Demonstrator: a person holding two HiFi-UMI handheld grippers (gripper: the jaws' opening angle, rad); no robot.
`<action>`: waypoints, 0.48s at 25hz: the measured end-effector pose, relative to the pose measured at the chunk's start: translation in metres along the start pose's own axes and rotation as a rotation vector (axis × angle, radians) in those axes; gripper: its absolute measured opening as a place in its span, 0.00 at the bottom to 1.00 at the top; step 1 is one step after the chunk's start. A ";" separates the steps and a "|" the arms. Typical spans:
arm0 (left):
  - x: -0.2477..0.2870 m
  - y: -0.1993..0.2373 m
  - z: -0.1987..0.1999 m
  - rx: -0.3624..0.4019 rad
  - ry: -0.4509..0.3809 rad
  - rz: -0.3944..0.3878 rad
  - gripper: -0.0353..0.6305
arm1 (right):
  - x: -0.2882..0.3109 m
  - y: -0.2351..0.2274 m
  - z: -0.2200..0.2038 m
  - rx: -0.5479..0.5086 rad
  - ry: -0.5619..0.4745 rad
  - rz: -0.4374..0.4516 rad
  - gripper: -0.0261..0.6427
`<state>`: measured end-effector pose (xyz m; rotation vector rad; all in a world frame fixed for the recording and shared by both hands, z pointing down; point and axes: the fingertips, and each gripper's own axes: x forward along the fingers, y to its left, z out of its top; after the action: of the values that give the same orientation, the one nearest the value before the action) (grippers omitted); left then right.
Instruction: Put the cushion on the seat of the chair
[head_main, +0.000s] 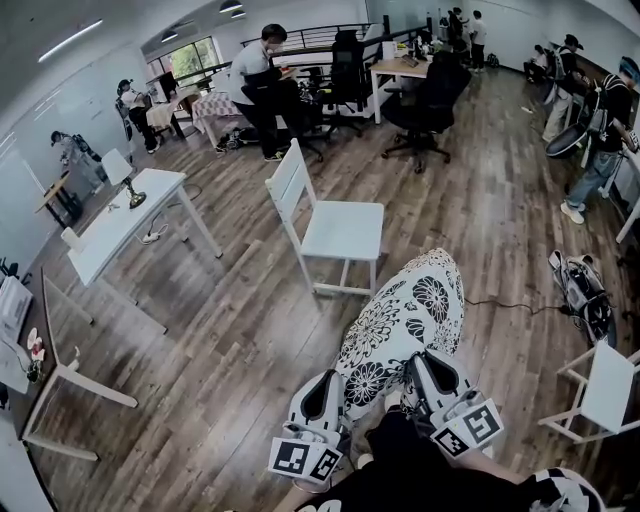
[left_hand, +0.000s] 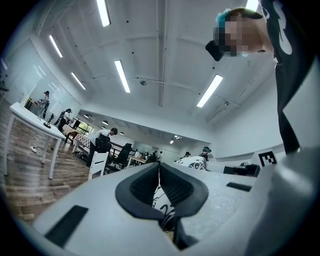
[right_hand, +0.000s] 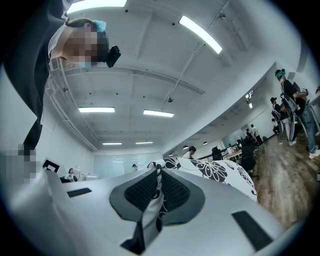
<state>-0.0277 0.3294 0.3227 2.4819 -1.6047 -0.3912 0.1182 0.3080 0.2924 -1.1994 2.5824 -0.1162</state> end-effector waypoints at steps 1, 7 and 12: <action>0.005 0.003 0.000 0.005 0.001 0.003 0.06 | 0.006 -0.004 0.000 0.001 -0.002 0.005 0.09; 0.051 0.026 0.006 0.036 -0.005 0.027 0.06 | 0.053 -0.033 -0.001 0.009 -0.006 0.042 0.09; 0.111 0.044 0.012 0.045 -0.020 0.034 0.06 | 0.100 -0.074 0.006 0.012 -0.011 0.065 0.09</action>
<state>-0.0266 0.2103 0.3092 2.4866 -1.6793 -0.3809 0.1131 0.1844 0.2782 -1.1078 2.6043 -0.1111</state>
